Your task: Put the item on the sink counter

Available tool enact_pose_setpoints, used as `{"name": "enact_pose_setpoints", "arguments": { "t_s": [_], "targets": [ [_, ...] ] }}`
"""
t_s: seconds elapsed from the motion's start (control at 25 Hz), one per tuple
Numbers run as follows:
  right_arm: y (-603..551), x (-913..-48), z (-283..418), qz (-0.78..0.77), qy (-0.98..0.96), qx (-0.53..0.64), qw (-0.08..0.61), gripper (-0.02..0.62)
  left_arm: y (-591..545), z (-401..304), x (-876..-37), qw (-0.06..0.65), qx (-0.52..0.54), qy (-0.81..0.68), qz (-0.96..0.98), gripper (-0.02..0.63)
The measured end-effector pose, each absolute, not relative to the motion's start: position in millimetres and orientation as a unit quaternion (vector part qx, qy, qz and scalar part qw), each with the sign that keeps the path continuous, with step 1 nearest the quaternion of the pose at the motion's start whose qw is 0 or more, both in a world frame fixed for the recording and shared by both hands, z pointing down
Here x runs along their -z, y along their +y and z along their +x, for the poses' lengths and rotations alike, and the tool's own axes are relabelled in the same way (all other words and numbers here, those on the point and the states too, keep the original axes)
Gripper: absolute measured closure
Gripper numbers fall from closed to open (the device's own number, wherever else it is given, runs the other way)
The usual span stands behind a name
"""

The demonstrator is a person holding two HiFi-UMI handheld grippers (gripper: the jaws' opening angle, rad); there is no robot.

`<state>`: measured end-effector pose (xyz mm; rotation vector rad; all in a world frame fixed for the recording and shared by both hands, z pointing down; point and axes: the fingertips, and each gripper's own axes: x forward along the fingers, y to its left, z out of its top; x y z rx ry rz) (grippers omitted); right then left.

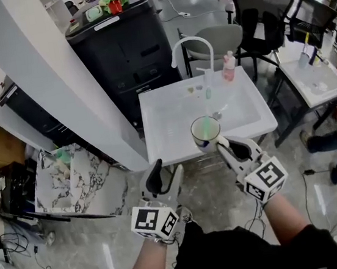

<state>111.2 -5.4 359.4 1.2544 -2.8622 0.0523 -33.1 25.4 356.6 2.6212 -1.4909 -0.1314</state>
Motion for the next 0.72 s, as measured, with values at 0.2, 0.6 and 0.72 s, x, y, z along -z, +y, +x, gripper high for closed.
{"name": "enact_pose_setpoints", "arguments": {
  "t_s": [0.2, 0.6, 0.72],
  "targets": [
    [-41.7, -363.7, 80.0, 0.410, -0.912, -0.018, 0.011, 0.538, -9.6, -63.1, -357.5, 0.057, 0.040, -0.480, 0.875, 0.377],
    [-97.8, -364.8, 23.0, 0.424, -0.905, -0.019, 0.024, 0.539, -60.3, -124.5, -363.2, 0.062, 0.050, -0.470, 0.879, 0.367],
    [-111.9, -364.5, 8.3, 0.430, -0.902, -0.021, 0.026, 0.540, -72.4, -137.6, -363.0, 0.064, 0.049, -0.461, 0.884, 0.364]
  ]
}}
